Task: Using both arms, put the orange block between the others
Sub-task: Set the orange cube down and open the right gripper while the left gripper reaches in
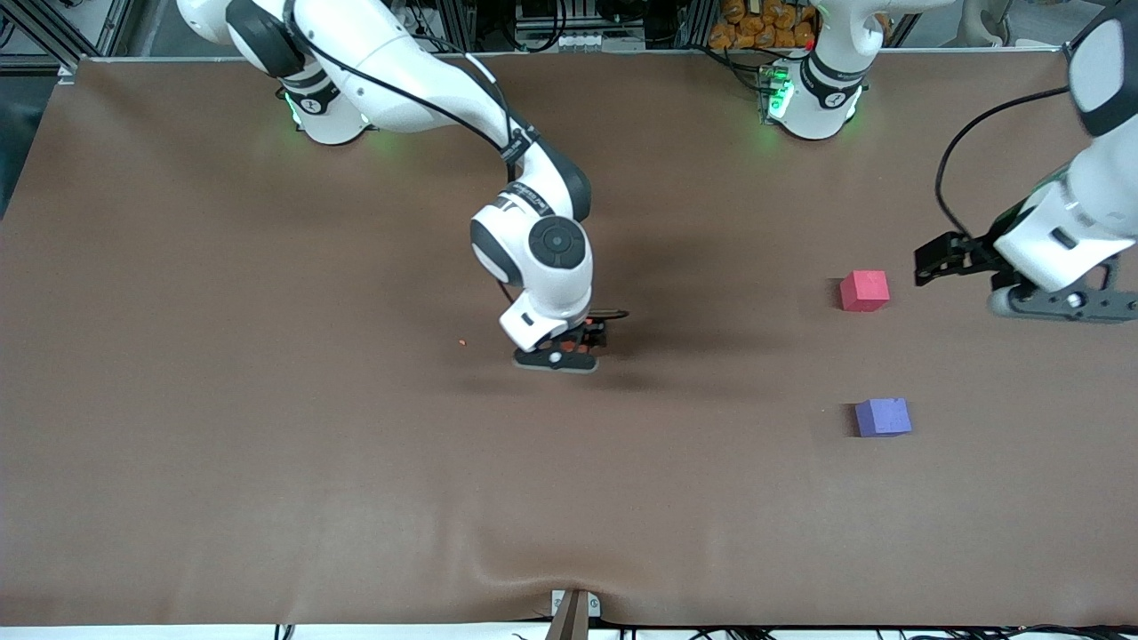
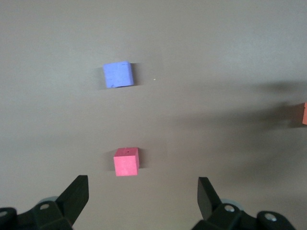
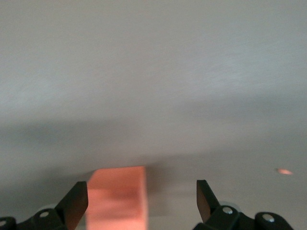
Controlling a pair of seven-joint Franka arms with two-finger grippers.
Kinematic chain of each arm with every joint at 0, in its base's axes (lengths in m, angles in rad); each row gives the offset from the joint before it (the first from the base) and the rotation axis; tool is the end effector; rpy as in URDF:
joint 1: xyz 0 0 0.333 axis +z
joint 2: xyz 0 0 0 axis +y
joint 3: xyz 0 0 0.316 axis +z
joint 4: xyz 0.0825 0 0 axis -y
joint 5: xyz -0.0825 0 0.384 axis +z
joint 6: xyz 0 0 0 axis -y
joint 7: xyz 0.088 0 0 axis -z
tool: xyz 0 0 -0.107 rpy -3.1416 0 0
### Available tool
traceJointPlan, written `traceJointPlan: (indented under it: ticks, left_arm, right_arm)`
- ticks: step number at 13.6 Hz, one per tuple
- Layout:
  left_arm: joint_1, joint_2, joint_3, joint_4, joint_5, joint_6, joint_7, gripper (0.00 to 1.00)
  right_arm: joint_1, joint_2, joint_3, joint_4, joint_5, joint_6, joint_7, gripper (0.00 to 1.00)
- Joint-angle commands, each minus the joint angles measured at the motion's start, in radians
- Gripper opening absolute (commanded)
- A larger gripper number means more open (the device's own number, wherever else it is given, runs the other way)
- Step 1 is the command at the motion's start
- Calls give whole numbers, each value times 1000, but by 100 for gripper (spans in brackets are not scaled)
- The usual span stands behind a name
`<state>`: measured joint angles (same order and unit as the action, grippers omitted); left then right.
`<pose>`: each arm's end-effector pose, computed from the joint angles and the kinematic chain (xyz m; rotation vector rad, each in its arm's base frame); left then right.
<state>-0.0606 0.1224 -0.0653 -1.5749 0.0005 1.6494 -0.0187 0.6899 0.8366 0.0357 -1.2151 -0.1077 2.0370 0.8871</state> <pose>0.5901 -0.0725 0.5590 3.1322 -0.1677 -0.0754 0.5736 0.4910 0.2711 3.0769 -0.1910 0.0620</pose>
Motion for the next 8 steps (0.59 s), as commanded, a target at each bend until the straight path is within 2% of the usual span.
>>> traceJointPlan:
  ticks: [1,3,5,6,8]
  left_arm:
    - [-56,28,-4,13,10,4,-15,100]
    - [-96,65,-4,13,6,16,-20,100]
    - [-123,121,-4,12,18,58,-93,100]
    - [-146,144,-4,13,21,67,-125,100]
    - [-201,178,-4,13,18,73,-185,100]
  right_arm:
    - [-157,-51,56,36,14,-160,-67,100]
    - [-274,-85,55,36,43,-222,-193,100]
    - [-418,-144,56,36,54,-331,-363,100]
    - [-490,-183,56,34,87,-400,-478,100]
    - [-564,-279,49,25,114,-521,-633,100]
